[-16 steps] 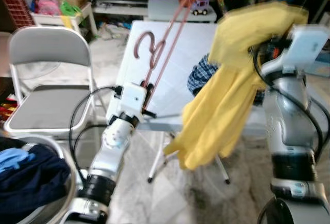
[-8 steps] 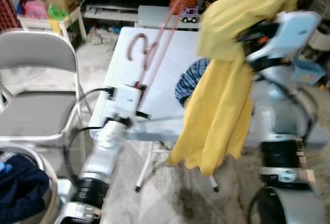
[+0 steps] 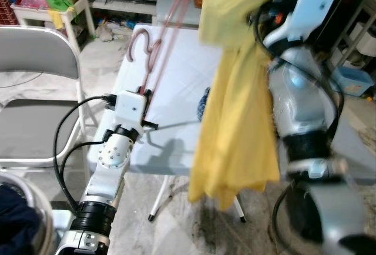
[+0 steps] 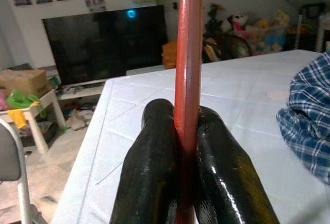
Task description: Hang hanger
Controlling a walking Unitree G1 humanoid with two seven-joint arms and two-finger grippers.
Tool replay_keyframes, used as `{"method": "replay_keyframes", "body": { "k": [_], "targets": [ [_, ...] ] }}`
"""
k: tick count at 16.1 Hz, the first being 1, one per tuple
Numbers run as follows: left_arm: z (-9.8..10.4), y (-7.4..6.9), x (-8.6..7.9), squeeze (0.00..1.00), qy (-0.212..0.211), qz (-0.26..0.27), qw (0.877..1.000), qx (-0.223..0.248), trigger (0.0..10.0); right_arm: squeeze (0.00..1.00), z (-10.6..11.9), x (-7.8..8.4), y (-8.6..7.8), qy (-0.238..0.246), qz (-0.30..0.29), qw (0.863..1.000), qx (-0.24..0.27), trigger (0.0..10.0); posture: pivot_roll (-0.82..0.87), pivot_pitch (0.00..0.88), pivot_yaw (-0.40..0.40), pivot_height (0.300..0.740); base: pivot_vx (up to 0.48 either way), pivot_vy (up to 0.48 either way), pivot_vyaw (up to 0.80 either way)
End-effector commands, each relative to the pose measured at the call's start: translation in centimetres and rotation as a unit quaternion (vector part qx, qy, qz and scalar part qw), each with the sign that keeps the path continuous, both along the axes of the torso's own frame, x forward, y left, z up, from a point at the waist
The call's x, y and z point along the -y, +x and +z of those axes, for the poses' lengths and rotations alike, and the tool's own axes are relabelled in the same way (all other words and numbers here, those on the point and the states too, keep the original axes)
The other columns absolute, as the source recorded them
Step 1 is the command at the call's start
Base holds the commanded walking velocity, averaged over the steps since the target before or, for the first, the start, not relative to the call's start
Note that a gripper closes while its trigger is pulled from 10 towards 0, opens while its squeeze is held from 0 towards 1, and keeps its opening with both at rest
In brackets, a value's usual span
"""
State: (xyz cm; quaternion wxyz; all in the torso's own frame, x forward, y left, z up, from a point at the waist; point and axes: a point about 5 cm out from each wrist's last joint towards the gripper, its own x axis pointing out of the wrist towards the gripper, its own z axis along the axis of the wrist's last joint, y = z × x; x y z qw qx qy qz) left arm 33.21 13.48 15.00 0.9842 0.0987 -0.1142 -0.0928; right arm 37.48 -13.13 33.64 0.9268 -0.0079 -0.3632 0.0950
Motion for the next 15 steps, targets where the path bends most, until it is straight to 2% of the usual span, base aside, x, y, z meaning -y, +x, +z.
{"method": "replay_keyframes", "body": {
  "k": [1,3,5,7,8,9,10,11,12,13,15],
  "targets": [
    [-1.0,-0.2,1.3,0.0,0.0,-0.016,1.0,-0.025,10.0,0.0,2.5,1.3,-0.2,0.01,-0.018,0.999,0.045,10.0,0.17,0.026,-0.125,0.74,0.0,0.0,0.0],
    [-1.0,-0.3,1.5,0.0,0.001,-0.015,1.0,-0.021,10.0,0.0,4.3,1.5,-0.3,0.018,-0.027,0.997,0.071,10.0,0.17,0.027,-0.129,0.74,0.0,0.0,0.0],
    [-1.0,-0.4,1.2,0.0,0.002,-0.008,1.0,-0.023,10.0,0.0,4.3,1.3,-0.2,0.024,-0.023,0.997,0.074,10.0,0.18,0.029,-0.135,0.74,0.0,0.0,0.0],
    [-1.0,-0.5,0.9,0.0,0.005,0.003,1.0,-0.018,10.0,0.0,0.0,0.4,0.2,0.019,-0.008,1.0,0.024,10.0,0.19,0.031,-0.138,0.74,0.0,0.0,0.0],
    [-0.9,-0.5,0.7,0.0,0.005,0.006,1.0,-0.018,10.0,0.0,-3.8,-0.1,0.4,0.012,0.01,0.999,-0.034,10.0,0.19,0.036,-0.135,0.74,0.0,0.0,0.0],
    [-0.9,-0.5,0.7,0.0,0.005,0.006,1.0,-0.018,10.0,0.0,-4.5,-0.2,0.5,0.01,0.014,0.999,-0.046,10.0,0.19,0.036,-0.135,0.74,0.0,0.0,0.0],
    [-0.9,-0.5,0.6,0.0,0.006,0.007,1.0,-0.018,10.0,0.0,-9.1,-0.2,0.3,-0.014,0.009,0.993,-0.12,10.0,0.18,0.039,-0.127,0.74,0.0,0.0,0.0],
    [-0.9,-0.5,0.5,0.0,0.007,0.007,1.0,-0.018,10.0,0.0,-11.3,-0.1,0.2,-0.029,0.009,0.987,-0.161,10.0,0.18,0.037,-0.124,0.74,0.0,0.0,0.0],
    [-0.9,-0.5,0.5,0.0,0.007,0.007,1.0,-0.019,10.0,0.0,-11.6,-0.1,0.2,-0.032,0.009,0.985,-0.168,10.0,0.18,0.037,-0.124,0.74,0.0,0.0,0.0],
    [-0.9,-0.4,0.9,0.0,0.008,-0.001,1.0,-0.02,10.0,1.0,-15.9,-0.1,0.0,-0.1,0.033,0.953,-0.283,10.0,0.17,0.033,-0.112,0.74,0.0,0.0,0.0],
    [-0.9,-0.2,1.2,0.0,0.008,-0.009,1.0,-0.02,10.0,1.0,-17.7,-0.3,-0.8,-0.145,0.074,0.928,-0.334,10.0,0.15,0.028,-0.105,0.74,0.0,0.0,0.0]
  ]
}}
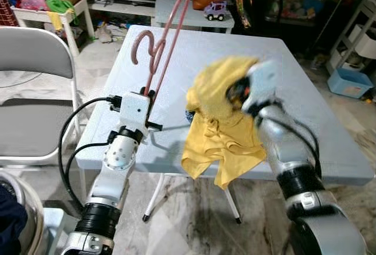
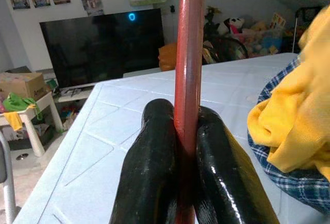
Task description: Hang hanger
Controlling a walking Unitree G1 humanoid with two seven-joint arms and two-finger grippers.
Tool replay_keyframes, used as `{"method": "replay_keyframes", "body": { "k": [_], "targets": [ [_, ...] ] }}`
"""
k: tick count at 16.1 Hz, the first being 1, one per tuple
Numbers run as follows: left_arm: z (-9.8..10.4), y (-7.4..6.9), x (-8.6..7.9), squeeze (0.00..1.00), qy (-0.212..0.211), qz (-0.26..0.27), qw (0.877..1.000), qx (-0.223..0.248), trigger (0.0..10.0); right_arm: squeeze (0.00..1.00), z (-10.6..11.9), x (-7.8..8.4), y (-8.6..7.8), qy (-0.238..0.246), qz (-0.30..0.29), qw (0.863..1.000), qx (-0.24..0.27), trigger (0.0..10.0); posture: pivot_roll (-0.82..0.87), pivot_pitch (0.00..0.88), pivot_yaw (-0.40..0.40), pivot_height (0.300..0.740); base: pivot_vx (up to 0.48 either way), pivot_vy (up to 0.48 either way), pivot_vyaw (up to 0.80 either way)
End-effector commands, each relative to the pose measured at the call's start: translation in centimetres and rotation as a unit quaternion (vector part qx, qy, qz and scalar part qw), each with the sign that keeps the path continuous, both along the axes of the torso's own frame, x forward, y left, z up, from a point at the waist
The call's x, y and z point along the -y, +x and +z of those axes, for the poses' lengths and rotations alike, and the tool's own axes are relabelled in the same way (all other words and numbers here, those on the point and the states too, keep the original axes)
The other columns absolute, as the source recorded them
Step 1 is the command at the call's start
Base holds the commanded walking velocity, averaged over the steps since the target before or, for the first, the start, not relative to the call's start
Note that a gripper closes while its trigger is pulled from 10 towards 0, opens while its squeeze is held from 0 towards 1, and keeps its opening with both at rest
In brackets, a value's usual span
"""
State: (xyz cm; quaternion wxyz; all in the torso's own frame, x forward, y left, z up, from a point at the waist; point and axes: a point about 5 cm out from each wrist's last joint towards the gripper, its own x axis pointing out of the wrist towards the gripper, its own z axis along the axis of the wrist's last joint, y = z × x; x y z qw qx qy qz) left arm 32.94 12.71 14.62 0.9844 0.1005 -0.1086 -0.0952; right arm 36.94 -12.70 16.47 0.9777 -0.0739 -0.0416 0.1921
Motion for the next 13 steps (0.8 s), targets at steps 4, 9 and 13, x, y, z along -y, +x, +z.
{"method": "replay_keyframes", "body": {
  "k": [4,9,13],
  "targets": [
    [-0.4,0.3,0.7,0.0,0.005,-0.012,1.0,-0.016,10.0,1.0,-2.2,0.6,-2.3,-0.16,0.122,0.976,-0.088,10.0,0.15,0.021,-0.098,0.74,0.0,0.0,0.0],
    [-0.6,0.1,0.8,0.0,0.006,-0.017,1.0,-0.019,10.0,1.0,-2.0,3.2,-5.2,-0.219,0.175,0.952,-0.121,10.0,0.14,0.029,-0.098,0.74,0.0,0.0,0.0],
    [-0.9,0.1,0.9,0.0,0.007,-0.019,1.0,-0.023,10.0,1.0,-1.0,4.8,-5.5,-0.215,0.134,0.963,-0.092,10.0,0.14,0.031,-0.1,0.74,0.0,0.0,0.0]
  ]
}}
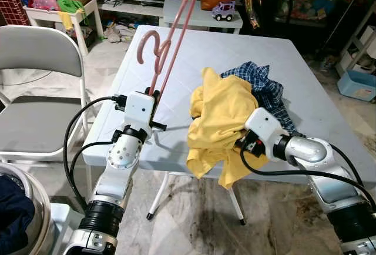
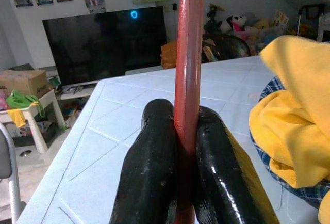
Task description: Hang hanger
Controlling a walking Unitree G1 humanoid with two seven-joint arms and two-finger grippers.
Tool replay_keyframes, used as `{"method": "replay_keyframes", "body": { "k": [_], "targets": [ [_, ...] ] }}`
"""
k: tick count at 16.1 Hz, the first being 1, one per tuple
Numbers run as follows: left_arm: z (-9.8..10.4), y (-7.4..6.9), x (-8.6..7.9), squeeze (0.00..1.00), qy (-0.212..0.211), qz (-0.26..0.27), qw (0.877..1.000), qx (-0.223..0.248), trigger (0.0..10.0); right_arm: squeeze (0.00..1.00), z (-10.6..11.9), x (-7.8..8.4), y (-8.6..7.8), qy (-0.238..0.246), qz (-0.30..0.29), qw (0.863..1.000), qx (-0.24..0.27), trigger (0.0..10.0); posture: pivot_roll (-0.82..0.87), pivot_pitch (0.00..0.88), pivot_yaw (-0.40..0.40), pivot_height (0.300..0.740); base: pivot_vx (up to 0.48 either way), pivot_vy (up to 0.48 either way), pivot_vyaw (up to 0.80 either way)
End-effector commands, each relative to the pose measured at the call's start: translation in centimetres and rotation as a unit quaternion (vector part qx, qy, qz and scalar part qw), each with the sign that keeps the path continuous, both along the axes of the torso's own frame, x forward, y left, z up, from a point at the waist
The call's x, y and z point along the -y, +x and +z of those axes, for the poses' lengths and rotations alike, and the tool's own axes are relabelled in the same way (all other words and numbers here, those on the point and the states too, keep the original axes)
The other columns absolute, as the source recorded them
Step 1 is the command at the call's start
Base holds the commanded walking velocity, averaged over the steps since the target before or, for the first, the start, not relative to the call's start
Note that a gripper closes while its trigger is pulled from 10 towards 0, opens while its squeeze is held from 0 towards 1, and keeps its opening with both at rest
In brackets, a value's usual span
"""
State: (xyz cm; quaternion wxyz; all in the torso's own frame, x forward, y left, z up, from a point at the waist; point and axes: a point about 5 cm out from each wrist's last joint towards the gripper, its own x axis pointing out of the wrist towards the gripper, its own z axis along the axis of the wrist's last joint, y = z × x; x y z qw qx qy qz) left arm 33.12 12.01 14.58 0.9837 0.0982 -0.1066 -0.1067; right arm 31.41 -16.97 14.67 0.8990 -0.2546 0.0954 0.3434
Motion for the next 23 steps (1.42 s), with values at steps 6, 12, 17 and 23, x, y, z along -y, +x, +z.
{"method": "replay_keyframes", "body": {
  "k": [6,12,17,23],
  "targets": [
    [-0.9,-0.3,0.2,0.0,0.008,-0.007,1.0,-0.022,10.0,1.0,0.4,3.9,-0.9,-0.037,-0.119,0.991,0.042,10.0,0.13,0.038,-0.099,0.74,0.0,0.0,0.0],
    [-1.0,-0.3,0.2,0.0,0.01,-0.009,1.0,-0.023,10.0,1.0,0.4,7.7,-3.2,-0.039,-0.122,0.992,-0.022,10.0,0.14,0.043,-0.097,0.74,0.0,0.0,0.0],
    [-1.0,-0.3,0.2,0.0,0.009,-0.011,1.0,-0.024,10.0,1.0,1.0,4.5,-4.6,0.128,-0.046,0.989,-0.056,10.0,0.14,0.044,-0.097,0.74,0.0,0.0,0.0],
    [-0.9,-0.2,0.3,0.0,0.009,-0.012,1.0,-0.023,10.0,1.0,-0.8,-0.8,-6.1,0.238,0.073,0.956,-0.152,10.0,0.15,0.043,-0.099,0.74,0.0,0.0,0.0]
  ]
}}
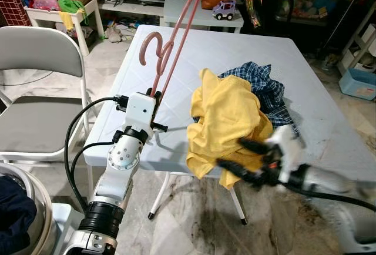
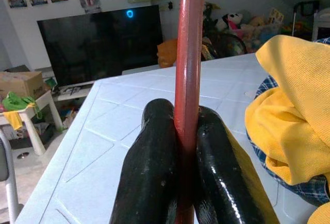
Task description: Hang hanger
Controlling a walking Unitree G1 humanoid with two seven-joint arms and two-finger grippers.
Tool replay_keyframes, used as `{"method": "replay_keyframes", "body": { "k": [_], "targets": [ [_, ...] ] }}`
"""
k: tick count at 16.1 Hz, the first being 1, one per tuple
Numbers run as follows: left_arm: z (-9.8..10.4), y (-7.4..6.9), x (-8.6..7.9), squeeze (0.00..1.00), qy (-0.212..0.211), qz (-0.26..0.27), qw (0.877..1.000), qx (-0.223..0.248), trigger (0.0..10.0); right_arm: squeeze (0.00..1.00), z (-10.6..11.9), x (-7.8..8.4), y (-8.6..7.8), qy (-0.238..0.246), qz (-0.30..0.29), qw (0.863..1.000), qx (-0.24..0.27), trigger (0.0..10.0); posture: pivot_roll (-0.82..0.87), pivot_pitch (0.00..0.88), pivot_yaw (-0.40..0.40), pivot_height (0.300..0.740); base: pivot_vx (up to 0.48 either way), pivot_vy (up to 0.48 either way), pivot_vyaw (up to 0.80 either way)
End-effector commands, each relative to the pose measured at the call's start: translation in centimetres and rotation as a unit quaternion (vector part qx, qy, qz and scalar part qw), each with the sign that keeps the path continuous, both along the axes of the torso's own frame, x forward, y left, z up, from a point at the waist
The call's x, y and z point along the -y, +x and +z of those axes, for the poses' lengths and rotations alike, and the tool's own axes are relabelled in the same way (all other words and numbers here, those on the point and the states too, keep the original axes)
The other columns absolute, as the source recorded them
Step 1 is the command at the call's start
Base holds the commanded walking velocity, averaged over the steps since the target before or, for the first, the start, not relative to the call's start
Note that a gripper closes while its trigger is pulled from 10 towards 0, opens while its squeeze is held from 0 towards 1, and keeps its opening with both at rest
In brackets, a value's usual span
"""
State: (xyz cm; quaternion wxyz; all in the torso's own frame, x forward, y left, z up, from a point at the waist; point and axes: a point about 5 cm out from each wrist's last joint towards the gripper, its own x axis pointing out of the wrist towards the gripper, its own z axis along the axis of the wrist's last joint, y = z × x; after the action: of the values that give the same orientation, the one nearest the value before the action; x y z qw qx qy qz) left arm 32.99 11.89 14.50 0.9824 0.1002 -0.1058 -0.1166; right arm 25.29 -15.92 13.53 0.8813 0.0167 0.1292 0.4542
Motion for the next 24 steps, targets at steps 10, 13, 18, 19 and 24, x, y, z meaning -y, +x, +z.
{"method": "replay_keyframes", "body": {
  "k": [10,13,18,19,24],
  "targets": [
    [-0.6,-0.1,0.2,0.0,0.003,-0.001,1.0,-0.017,10.0,0.0,-1.2,-3.8,8.4,-0.072,-0.132,0.986,0.076,10.0,0.17,0.04,-0.109,0.74,0.0,0.0,0.0],
    [-0.6,-0.1,0.1,0.0,0.003,0.002,1.0,-0.017,10.0,0.0,0.4,-2.0,10.8,-0.078,-0.249,0.957,0.124,10.0,0.17,0.039,-0.11,0.74,0.0,0.0,0.0],
    [-0.6,-0.1,0.3,0.0,0.003,0.001,1.0,-0.017,10.0,0.0,3.1,2.2,12.5,-0.102,-0.399,0.885,0.217,10.0,0.17,0.035,-0.108,0.74,0.0,0.0,0.0],
    [-0.6,-0.1,0.3,0.0,0.003,0.0,1.0,-0.017,10.0,0.0,4.0,1.9,12.3,-0.071,-0.389,0.888,0.237,10.0,0.17,0.034,-0.108,0.74,0.0,0.0,0.0],
    [-0.7,0.0,0.4,0.0,0.002,-0.003,1.0,-0.02,10.0,0.0,4.5,0.0,8.1,0.016,-0.26,0.928,0.265,10.0,0.15,0.029,-0.104,0.74,0.0,0.0,0.0]
  ]
}}
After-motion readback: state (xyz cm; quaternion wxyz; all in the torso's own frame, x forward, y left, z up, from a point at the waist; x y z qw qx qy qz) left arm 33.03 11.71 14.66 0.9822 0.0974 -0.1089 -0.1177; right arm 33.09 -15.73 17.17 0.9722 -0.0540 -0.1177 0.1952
